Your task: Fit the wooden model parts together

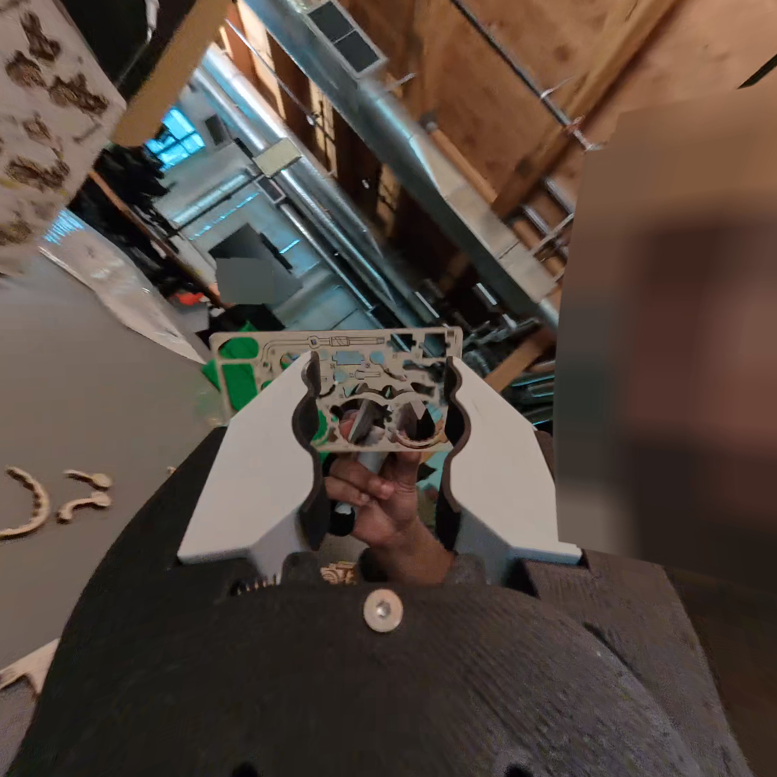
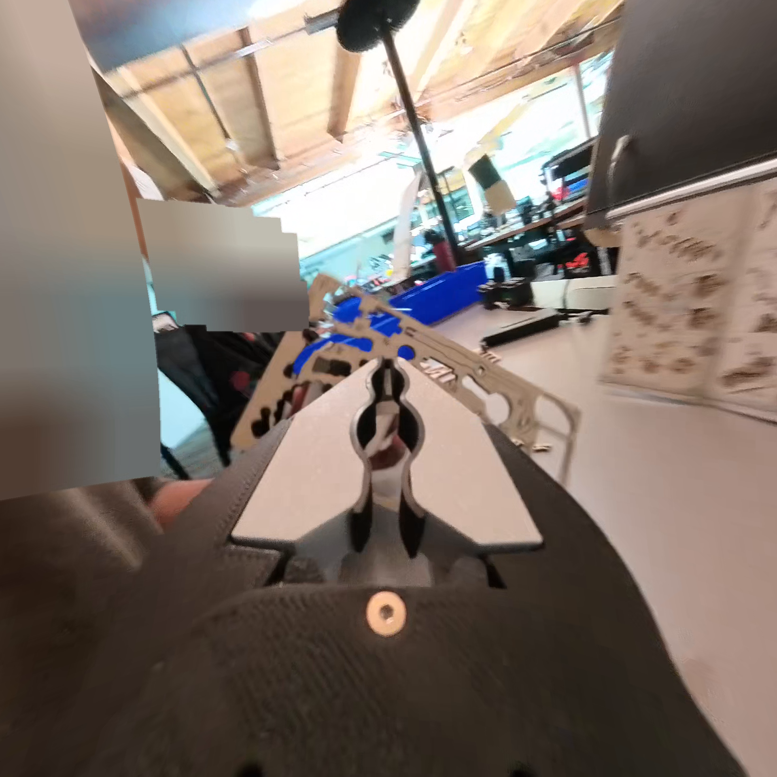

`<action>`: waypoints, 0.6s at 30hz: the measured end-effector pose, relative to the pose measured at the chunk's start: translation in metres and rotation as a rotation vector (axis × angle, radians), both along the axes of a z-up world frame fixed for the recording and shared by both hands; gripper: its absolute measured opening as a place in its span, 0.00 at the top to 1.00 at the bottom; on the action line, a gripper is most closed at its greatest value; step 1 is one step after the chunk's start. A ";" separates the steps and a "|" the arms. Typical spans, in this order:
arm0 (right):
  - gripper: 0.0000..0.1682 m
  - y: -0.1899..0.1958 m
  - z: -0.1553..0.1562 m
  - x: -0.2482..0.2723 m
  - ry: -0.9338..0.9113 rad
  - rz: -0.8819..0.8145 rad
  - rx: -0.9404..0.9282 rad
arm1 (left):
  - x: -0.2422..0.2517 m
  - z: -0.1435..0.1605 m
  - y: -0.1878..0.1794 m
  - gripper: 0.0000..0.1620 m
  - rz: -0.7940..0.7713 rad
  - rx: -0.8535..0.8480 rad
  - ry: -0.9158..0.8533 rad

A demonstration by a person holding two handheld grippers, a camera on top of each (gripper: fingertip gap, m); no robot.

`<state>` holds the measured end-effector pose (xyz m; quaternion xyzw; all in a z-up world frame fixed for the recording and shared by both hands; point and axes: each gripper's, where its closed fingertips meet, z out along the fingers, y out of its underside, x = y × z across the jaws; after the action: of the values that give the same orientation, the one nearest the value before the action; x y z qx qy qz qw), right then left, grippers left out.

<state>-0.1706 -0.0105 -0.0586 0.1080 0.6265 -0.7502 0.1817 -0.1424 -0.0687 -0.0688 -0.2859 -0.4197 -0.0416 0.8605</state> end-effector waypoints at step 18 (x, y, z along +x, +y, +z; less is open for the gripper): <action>0.99 -0.024 -0.058 0.008 0.441 -0.192 0.366 | -0.018 -0.046 0.031 1.00 0.189 -0.486 -0.241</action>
<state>-0.1627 -0.0348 -0.1171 0.0322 0.7625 -0.6440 -0.0532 -0.1604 -0.0381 -0.1152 -0.4365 -0.5413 0.1069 0.7107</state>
